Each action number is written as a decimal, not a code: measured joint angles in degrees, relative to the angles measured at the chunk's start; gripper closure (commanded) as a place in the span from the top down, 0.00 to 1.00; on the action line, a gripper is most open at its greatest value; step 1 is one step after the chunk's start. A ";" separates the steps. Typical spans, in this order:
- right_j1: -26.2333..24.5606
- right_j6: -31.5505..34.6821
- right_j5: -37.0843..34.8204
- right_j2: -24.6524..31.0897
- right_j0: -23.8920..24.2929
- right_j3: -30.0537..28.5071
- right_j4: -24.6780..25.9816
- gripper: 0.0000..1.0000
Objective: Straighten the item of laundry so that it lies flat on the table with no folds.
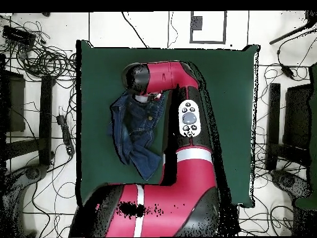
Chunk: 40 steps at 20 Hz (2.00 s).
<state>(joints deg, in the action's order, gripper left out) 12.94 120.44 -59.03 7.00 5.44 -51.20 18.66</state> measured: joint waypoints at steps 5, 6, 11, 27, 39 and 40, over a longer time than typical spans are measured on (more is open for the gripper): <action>0.00 0.00 0.11 0.02 0.58 0.01 0.01 0.00; 0.00 0.00 0.23 0.02 0.73 0.00 0.01 0.00; 0.05 0.00 0.66 0.02 1.30 0.00 0.01 0.00; 13.85 -1.12 1.43 1.11 5.05 -6.58 0.23 0.00; 17.09 -4.11 1.54 7.52 11.79 -8.15 0.33 0.00; 17.02 -5.16 1.55 8.36 12.39 -8.38 0.51 0.00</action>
<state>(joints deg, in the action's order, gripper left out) 29.96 115.28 -57.48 15.36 17.83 -59.58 19.17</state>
